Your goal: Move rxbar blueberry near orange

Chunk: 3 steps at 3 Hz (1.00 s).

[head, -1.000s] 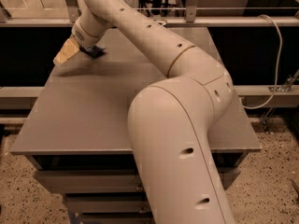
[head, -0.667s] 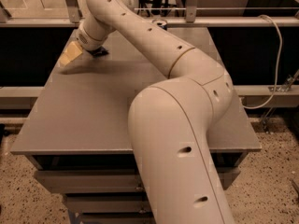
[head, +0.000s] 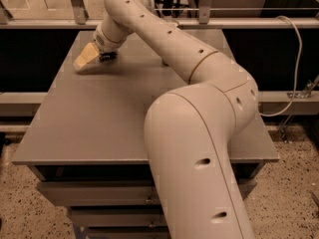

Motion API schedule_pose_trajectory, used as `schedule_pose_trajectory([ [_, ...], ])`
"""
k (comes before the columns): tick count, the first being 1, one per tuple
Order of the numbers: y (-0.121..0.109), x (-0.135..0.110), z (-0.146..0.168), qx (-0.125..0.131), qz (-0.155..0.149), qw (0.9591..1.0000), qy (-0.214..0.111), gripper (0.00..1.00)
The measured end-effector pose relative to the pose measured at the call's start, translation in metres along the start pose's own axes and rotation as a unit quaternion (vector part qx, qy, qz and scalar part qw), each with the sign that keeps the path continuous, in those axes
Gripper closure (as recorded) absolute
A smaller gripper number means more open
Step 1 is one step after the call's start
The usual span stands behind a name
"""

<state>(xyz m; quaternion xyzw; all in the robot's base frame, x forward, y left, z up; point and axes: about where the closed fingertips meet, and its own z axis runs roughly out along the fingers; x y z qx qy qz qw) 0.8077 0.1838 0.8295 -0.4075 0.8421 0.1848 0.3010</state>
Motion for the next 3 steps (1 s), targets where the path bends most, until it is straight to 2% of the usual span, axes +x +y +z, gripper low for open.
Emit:
schedule_pose_trajectory([
  [1, -0.016, -0.006, -0.007, 0.019, -0.017, 0.9996, -0.008, 0.26],
  [2, -0.022, -0.008, -0.009, 0.027, -0.028, 0.9992, -0.011, 0.49],
  [3, -0.023, -0.022, -0.024, 0.040, -0.055, 0.9973, -0.028, 0.72],
])
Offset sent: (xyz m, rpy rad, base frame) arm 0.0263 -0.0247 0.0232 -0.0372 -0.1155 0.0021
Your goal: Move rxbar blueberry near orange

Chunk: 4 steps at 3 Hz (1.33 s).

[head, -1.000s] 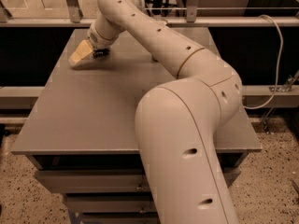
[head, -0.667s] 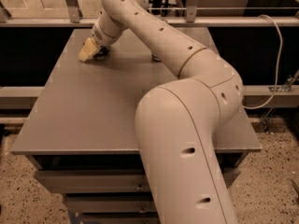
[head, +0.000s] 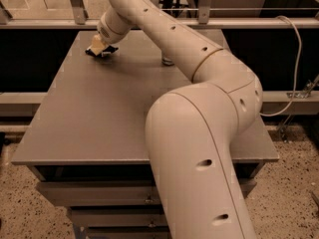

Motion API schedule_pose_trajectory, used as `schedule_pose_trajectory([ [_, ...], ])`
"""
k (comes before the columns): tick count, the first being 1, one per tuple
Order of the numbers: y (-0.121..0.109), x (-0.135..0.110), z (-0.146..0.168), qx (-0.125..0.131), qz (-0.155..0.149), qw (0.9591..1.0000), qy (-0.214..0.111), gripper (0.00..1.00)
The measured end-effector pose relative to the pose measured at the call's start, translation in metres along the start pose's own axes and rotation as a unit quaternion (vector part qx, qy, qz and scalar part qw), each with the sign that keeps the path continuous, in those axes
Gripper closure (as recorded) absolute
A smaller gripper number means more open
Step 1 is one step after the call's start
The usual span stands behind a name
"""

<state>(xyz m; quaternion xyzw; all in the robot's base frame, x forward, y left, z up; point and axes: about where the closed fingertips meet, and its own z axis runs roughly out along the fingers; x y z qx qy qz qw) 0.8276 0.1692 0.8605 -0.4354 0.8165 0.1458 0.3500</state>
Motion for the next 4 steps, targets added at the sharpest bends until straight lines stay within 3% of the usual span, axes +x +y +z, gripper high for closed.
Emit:
schedule_pose_trajectory([
  [1, 0.017, -0.028, -0.034, -0.001, -0.053, 0.9977, -0.043, 1.00],
  [3, 0.053, -0.031, -0.091, -0.022, -0.093, 0.9910, -0.094, 1.00],
  [4, 0.070, -0.006, -0.139, -0.020, -0.106, 0.9893, -0.098, 1.00],
])
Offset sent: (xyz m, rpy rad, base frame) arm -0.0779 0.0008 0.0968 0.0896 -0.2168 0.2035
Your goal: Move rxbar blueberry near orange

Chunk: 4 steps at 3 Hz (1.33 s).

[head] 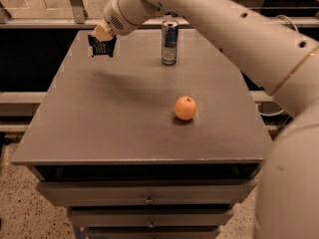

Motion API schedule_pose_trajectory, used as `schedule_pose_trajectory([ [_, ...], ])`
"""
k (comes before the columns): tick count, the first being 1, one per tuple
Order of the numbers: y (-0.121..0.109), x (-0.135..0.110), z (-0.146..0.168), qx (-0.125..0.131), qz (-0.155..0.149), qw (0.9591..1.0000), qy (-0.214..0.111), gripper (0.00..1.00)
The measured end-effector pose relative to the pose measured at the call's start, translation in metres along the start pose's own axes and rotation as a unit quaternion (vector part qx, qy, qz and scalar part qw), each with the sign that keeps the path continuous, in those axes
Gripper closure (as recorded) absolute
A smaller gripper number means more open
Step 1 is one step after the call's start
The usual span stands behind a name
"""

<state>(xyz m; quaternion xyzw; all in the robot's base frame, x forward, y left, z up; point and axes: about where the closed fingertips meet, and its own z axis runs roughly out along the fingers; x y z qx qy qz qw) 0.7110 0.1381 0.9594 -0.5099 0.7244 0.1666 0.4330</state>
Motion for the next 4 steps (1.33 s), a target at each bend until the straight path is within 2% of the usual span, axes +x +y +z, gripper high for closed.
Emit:
schedule_pose_trajectory([
  [1, 0.015, 0.026, -0.046, 0.009, -0.008, 0.9998, 0.014, 1.00],
  [2, 0.021, 0.060, -0.094, 0.036, -0.007, 0.9984, 0.043, 1.00],
  [3, 0.013, 0.126, -0.153, 0.086, 0.012, 0.9910, 0.102, 1.00],
  [4, 0.008, 0.154, -0.172, 0.104, 0.023, 0.9865, 0.124, 1.00],
])
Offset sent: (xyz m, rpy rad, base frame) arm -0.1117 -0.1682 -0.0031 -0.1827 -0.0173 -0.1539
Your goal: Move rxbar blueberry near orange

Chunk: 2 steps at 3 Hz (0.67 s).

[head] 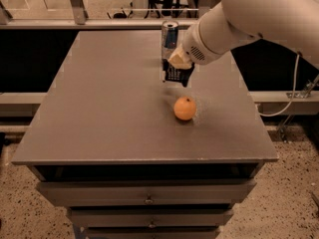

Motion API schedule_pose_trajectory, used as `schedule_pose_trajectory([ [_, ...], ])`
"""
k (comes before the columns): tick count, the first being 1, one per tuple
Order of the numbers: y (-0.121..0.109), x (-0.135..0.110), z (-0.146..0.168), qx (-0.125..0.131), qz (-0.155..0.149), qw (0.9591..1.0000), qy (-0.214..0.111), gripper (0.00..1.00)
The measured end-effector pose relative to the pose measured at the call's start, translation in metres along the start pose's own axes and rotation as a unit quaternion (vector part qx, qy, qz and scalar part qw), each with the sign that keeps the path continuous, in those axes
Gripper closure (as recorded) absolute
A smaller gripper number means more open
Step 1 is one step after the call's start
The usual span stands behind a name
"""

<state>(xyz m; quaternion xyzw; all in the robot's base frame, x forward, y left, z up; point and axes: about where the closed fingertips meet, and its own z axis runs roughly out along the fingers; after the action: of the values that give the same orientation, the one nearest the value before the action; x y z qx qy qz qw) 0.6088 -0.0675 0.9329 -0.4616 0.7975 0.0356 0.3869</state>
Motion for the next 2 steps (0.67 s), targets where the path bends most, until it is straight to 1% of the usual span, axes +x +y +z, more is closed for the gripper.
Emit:
schedule_pose_trajectory([
  [1, -0.007, 0.031, -0.001, 0.008, 0.014, 0.9997, 0.020, 1.00],
  [2, -0.009, 0.057, -0.003, 0.011, 0.020, 0.9991, 0.035, 1.00],
])
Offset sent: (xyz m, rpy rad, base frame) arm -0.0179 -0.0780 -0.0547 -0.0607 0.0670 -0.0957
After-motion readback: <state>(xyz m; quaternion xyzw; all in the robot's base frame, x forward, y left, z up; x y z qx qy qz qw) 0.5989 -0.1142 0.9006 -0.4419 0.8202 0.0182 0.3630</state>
